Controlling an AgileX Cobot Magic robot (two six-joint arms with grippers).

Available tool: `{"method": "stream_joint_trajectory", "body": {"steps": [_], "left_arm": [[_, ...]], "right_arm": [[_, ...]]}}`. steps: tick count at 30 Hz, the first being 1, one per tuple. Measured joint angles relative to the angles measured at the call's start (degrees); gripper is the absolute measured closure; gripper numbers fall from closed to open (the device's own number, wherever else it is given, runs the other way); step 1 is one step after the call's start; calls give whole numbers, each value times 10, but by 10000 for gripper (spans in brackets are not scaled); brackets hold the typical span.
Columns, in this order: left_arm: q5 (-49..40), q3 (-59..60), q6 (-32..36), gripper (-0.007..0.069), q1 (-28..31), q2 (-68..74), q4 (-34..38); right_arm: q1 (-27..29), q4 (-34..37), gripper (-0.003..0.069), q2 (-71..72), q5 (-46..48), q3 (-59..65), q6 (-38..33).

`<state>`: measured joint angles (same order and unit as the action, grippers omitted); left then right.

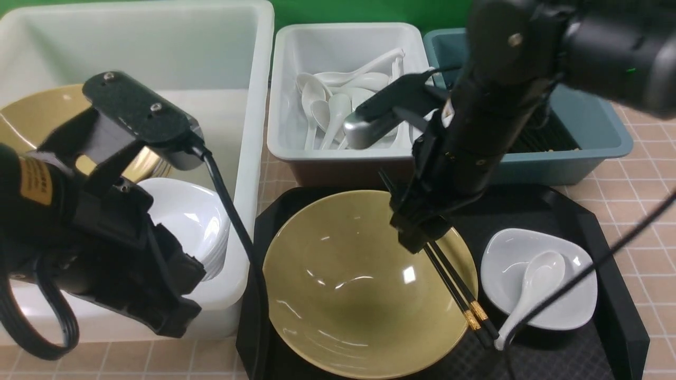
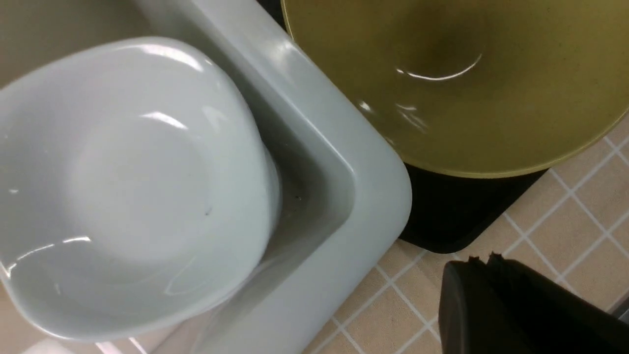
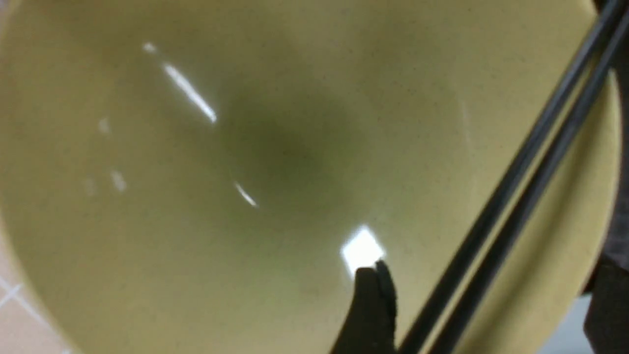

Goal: On brown table put chopsticks spoon bowls plates into blue grey white boxes.
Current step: 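Move the grippers toward the tableware on the black tray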

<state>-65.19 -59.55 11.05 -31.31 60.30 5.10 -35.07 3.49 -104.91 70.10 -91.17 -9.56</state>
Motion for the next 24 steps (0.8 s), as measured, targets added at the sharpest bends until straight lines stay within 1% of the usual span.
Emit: {"method": "stream_joint_trajectory", "body": {"steps": [3, 9, 13, 16, 17, 18, 20, 24], "left_arm": [[12, 0, 0, 623, 0, 0, 0], [25, 0, 0, 623, 0, 0, -8], [36, 0, 0, 623, 0, 0, -17], [38, 0, 0, 623, 0, 0, -18], [38, 0, 0, 623, 0, 0, -18], [38, 0, 0, 623, 0, 0, -19], [38, 0, 0, 623, 0, 0, -19], [47, 0, 0, 623, 0, 0, -19]], "right_arm": [[0, -19, 83, -26, -1, -6, 9], [0, -30, 117, -45, -1, -7, 19], [0, -32, 218, -53, -1, -7, 20], [0, -35, 331, -55, -1, -7, 22], [0, -35, 340, -55, -1, -7, 23], [0, -32, 431, -55, -1, -7, 23], [0, -35, 504, -53, -1, -7, 24], [0, -35, 501, -35, -1, -8, 25]]}}
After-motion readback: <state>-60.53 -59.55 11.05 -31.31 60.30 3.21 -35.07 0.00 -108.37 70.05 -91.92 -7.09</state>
